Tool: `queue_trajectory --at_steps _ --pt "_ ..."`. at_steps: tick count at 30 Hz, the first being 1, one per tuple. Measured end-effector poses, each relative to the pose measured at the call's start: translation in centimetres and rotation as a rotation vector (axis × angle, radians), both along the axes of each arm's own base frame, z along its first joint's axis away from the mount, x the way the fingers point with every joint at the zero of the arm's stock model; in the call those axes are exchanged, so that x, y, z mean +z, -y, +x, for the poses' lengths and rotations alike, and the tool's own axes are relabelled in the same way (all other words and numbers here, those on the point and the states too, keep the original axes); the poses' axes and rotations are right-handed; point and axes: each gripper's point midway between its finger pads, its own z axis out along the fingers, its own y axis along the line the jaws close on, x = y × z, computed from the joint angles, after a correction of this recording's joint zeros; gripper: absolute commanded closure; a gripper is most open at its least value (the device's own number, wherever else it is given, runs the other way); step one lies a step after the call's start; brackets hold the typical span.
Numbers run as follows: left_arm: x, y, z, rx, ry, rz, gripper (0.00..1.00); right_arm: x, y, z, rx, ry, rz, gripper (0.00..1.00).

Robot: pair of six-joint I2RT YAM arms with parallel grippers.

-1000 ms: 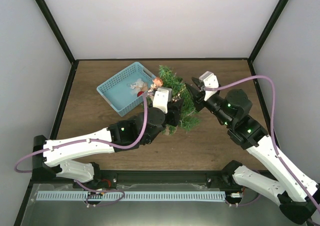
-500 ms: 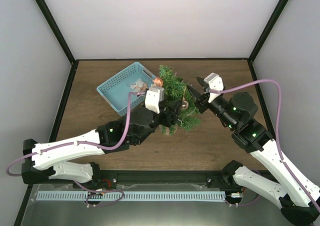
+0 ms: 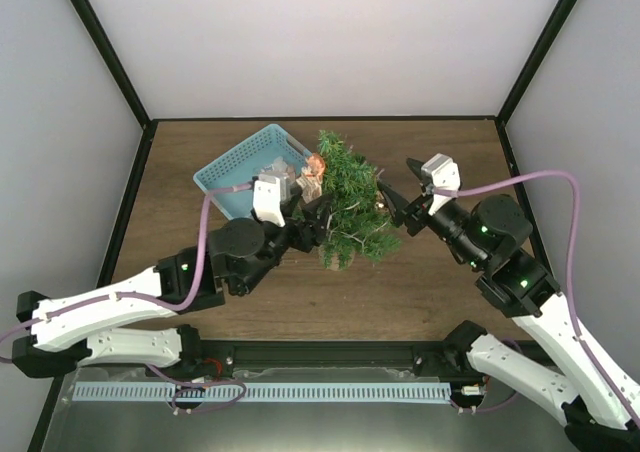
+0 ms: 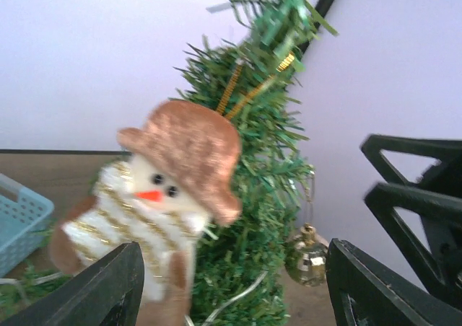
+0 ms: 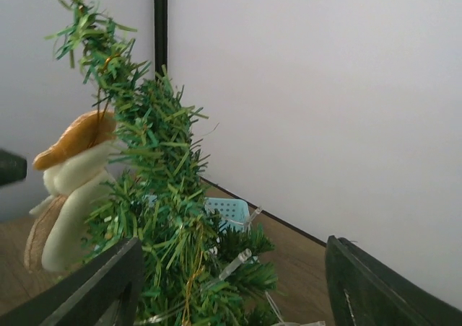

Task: Decorate the small christmas tree
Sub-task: Hang the decoration item on the Christmas tree, then pick up the decoration item from the storage box.

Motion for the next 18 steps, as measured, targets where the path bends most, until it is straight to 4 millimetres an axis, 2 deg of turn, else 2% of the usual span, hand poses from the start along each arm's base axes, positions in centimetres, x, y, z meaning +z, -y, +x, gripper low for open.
queue_trajectory --at_steps 7,10,14,18 --pt "1.0 -4.7 0.7 0.121 0.041 0.031 0.28 -1.8 0.6 -2.4 0.058 -0.030 0.009 0.12" --pt "1.6 -7.2 1.3 0.183 0.058 0.035 0.27 -2.3 1.2 -3.8 0.080 -0.037 0.024 0.00" --pt "1.5 -10.4 2.8 0.276 0.065 0.062 0.23 -2.0 2.1 -5.8 0.115 -0.033 0.078 0.00" --pt "0.1 -14.2 6.2 0.386 0.036 0.112 0.22 -2.9 2.5 -7.3 0.155 -0.061 0.123 0.00"
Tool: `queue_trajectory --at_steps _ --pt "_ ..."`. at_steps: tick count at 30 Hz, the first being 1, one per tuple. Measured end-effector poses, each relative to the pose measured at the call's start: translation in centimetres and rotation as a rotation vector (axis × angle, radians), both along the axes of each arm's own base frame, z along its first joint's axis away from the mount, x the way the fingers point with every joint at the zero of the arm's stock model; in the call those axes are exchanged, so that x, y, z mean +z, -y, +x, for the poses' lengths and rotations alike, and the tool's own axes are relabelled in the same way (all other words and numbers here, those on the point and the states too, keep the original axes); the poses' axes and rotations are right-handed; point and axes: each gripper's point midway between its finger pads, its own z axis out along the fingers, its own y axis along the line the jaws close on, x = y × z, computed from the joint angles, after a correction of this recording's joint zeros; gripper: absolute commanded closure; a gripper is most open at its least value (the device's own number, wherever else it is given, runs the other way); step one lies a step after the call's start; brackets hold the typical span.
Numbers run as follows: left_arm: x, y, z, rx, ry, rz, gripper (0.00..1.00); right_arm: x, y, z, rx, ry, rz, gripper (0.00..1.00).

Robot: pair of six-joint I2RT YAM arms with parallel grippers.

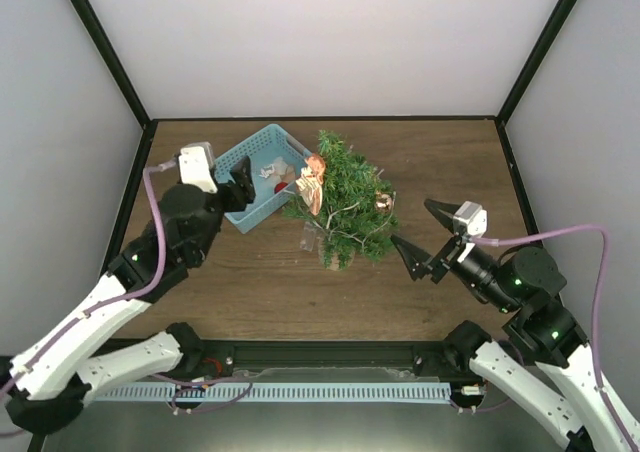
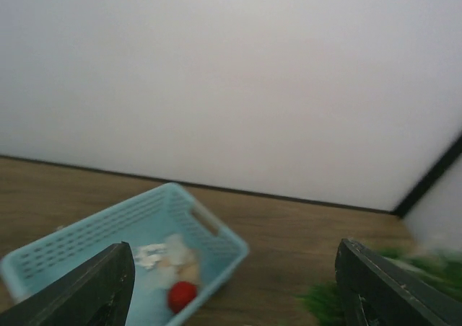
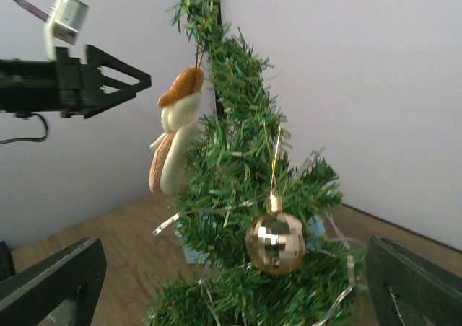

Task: Decorate the small christmas tree
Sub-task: Pick up the decoration item from the storage box.

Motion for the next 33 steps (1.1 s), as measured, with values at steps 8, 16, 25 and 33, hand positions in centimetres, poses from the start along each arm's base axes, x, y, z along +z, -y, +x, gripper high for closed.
queue_trajectory --at_steps 8,16,25,33 --pt "-6.1 -8.3 7.3 0.170 -0.189 0.040 0.31 -2.2 0.7 -1.3 0.022 -0.088 0.043 0.00" --pt "-15.3 -7.7 14.7 0.081 -0.462 0.033 0.58 -1.3 2.5 -2.3 -0.015 -0.095 0.151 0.00" --pt "-23.5 -2.9 23.5 -0.114 -0.628 0.064 0.52 -0.5 3.9 -2.4 -0.076 -0.087 0.158 0.00" --pt "-31.2 -0.1 27.6 -0.232 -0.744 0.050 0.51 1.2 4.1 -2.2 -0.092 -0.084 0.163 0.00"
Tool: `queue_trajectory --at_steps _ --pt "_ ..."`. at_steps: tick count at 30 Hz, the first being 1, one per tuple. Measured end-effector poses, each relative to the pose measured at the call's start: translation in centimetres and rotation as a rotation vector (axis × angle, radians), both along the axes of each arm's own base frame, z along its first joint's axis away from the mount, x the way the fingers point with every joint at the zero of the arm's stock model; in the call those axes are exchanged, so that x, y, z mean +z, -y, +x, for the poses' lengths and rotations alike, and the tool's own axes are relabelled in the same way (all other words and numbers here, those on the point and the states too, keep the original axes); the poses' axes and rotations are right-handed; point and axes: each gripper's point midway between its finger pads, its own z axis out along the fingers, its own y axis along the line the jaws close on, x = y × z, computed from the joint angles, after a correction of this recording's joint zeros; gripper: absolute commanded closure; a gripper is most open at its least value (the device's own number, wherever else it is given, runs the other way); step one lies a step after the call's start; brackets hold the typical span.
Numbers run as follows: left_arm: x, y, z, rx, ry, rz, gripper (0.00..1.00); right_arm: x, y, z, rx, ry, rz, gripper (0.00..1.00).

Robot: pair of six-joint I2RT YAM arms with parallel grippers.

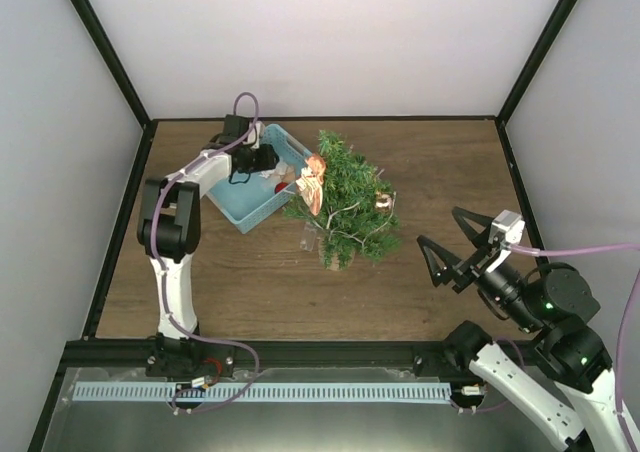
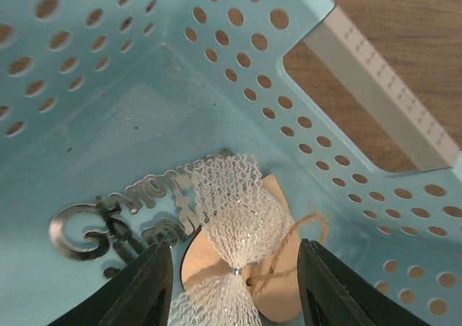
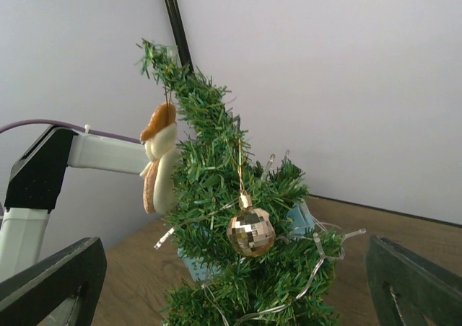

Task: Decorate the small christmas tree
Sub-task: Pick up the decoration item from the storage box.

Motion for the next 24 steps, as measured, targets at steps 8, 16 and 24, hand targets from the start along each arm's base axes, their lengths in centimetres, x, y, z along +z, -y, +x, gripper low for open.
queue_trajectory --at_steps 8,16,24 --pt "-2.8 1.2 1.4 -0.040 -0.030 -0.032 0.50 -1.3 -0.9 1.1 0.001 -0.057 -0.039 0.00" --pt "-4.3 1.5 1.4 -0.050 -0.047 -0.040 0.69 -1.5 -0.9 1.2 0.001 -0.067 -0.043 0.00" --pt "-4.0 1.6 1.5 -0.047 -0.035 -0.046 0.93 -1.8 -0.9 1.2 0.000 -0.075 -0.051 0.00"
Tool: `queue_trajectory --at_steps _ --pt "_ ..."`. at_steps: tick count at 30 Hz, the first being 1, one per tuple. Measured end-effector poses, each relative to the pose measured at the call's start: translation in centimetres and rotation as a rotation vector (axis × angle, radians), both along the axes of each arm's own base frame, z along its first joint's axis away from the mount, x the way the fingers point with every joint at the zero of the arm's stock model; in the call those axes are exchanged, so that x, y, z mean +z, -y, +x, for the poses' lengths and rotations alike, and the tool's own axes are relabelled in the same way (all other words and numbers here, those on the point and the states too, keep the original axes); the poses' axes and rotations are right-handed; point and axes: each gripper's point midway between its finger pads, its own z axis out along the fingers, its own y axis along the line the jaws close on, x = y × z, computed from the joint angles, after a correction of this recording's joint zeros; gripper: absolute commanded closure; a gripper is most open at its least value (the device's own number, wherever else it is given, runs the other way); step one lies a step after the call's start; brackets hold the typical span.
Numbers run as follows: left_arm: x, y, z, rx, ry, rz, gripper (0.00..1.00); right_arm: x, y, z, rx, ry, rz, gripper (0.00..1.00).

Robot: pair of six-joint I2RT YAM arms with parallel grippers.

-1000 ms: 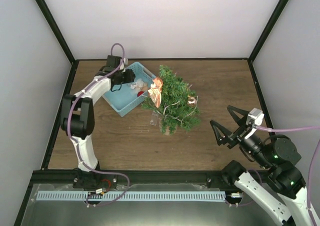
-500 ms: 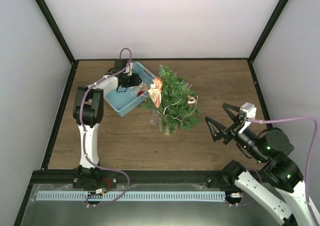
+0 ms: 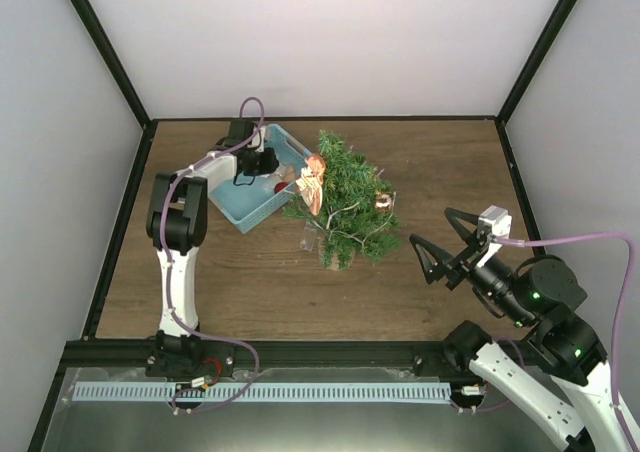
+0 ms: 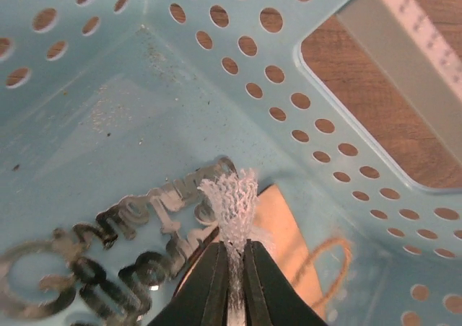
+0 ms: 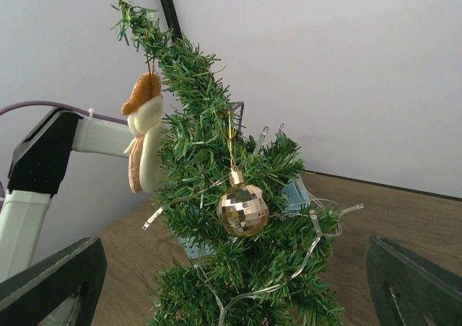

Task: Decorate the small christmas tree
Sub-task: Pick up the decoration item from the storage box, then place the decoration item on the Christmas tree.

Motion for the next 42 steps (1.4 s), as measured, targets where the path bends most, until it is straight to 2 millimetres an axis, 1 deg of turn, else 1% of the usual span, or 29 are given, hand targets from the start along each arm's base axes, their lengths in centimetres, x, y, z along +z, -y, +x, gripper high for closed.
queue_trajectory --at_steps 3,5,8,9,12,14,16,19,23,25,31,36,42 --pt "1.4 -0.4 -0.5 0.017 0.013 0.010 0.96 -0.1 0.2 0.0 -0.009 0.002 -0.003 0.00" --pt "3.6 -0.9 -0.9 0.033 0.048 0.017 0.96 0.1 0.5 -0.2 -0.019 0.013 0.002 0.00" --pt "8.5 -1.5 -1.4 0.057 0.136 0.020 0.96 0.5 1.1 -0.6 -0.029 0.034 0.014 0.00" --pt "10.9 -1.8 -1.7 0.068 0.182 0.020 0.96 0.6 1.2 -0.7 -0.031 0.039 0.017 0.00" --pt "15.9 -2.3 -2.7 0.084 0.281 0.008 0.96 0.6 1.3 -0.7 -0.034 0.044 0.017 0.00" --pt "18.5 -2.5 -3.8 0.084 0.329 -0.004 0.95 0.6 1.3 -0.7 -0.035 0.045 0.014 0.00" --pt "19.9 -2.5 -5.4 0.072 0.351 -0.024 0.94 0.6 1.4 -0.8 -0.035 0.050 0.012 0.00" --pt "20.4 -2.0 -7.5 0.031 0.343 -0.061 0.94 0.6 1.5 -1.0 -0.035 0.059 0.011 0.00" --pt "19.7 -1.0 -10.7 -0.042 0.295 -0.120 0.93 0.6 1.5 -1.0 -0.035 0.063 0.010 0.00" --pt "19.7 -0.4 -12.4 -0.079 0.277 -0.158 0.92 0.6 1.5 -1.0 -0.032 0.063 0.009 0.00" --pt "21.3 1.7 -16.9 -0.195 0.269 -0.302 0.92 0.7 1.5 -1.2 -0.027 0.067 0.013 0.00" --pt "21.7 2.9 -19.6 -0.249 0.252 -0.397 0.91 0.7 1.5 -1.3 -0.023 0.070 0.015 0.00" --pt "21.6 3.1 -21.3 -0.292 0.255 -0.410 0.91 0.7 1.4 -1.4 -0.014 0.070 0.015 0.00"
